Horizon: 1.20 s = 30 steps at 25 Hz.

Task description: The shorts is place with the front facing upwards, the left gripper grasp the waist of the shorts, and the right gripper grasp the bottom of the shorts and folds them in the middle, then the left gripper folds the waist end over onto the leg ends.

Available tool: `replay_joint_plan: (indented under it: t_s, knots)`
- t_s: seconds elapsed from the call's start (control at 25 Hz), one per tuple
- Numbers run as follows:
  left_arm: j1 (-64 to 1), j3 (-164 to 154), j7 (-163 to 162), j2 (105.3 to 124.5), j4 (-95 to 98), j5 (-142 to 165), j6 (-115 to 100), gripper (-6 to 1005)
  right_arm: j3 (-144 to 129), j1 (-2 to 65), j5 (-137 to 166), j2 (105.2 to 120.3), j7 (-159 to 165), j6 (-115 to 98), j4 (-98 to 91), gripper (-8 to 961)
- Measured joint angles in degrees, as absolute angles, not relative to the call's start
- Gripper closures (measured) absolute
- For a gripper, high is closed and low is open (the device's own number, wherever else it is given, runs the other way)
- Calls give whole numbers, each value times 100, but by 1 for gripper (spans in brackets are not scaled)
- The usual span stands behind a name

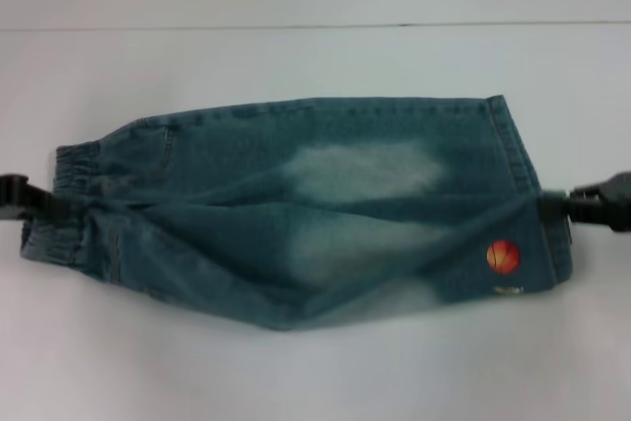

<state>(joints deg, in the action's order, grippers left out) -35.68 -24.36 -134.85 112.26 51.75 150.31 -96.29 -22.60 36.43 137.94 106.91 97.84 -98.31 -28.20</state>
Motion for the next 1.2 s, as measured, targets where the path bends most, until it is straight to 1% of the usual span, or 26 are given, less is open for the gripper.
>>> replay_joint_plan:
  t_s: [0.12,0.28,0.52,0.64,0.68,0.72,1.04,1.2]
  knots:
    - [-3664,-2423,-13670,11181,5177,15058,-9581,947,-2212,3574,13410,10732,10003,-9496,-2762,940]
    - [-3794,-2324,-13820,11105,5186,15088,-9488,946,-2166,3528,12976,10747,10193,-9162,-2669,940]
    - [-3867,-2273,-13911,11088,5155,15001,-9138,945,-2228,3651,12838,10841,10316,-8397,-2654,939]
    - [-3885,-2267,-13929,11116,5118,14901,-8837,944,-2320,3769,12837,10921,10273,-8024,-2670,939]
    - [-3888,-2267,-13930,11121,5094,14879,-8777,944,-2352,3855,12821,10992,10224,-7791,-2701,939]
    - [-3893,-2269,-13930,11125,5050,14853,-8693,944,-2352,3855,12821,10992,10224,-7791,-2701,938]
    - [-3897,-2303,-13933,11160,4882,14816,-8286,942,-2540,4182,12789,11248,10041,-6826,-2715,938]
    - [-3864,-2287,-13900,11215,4879,14801,-8092,941,-2595,4283,12781,11352,9968,-6417,-2714,937]
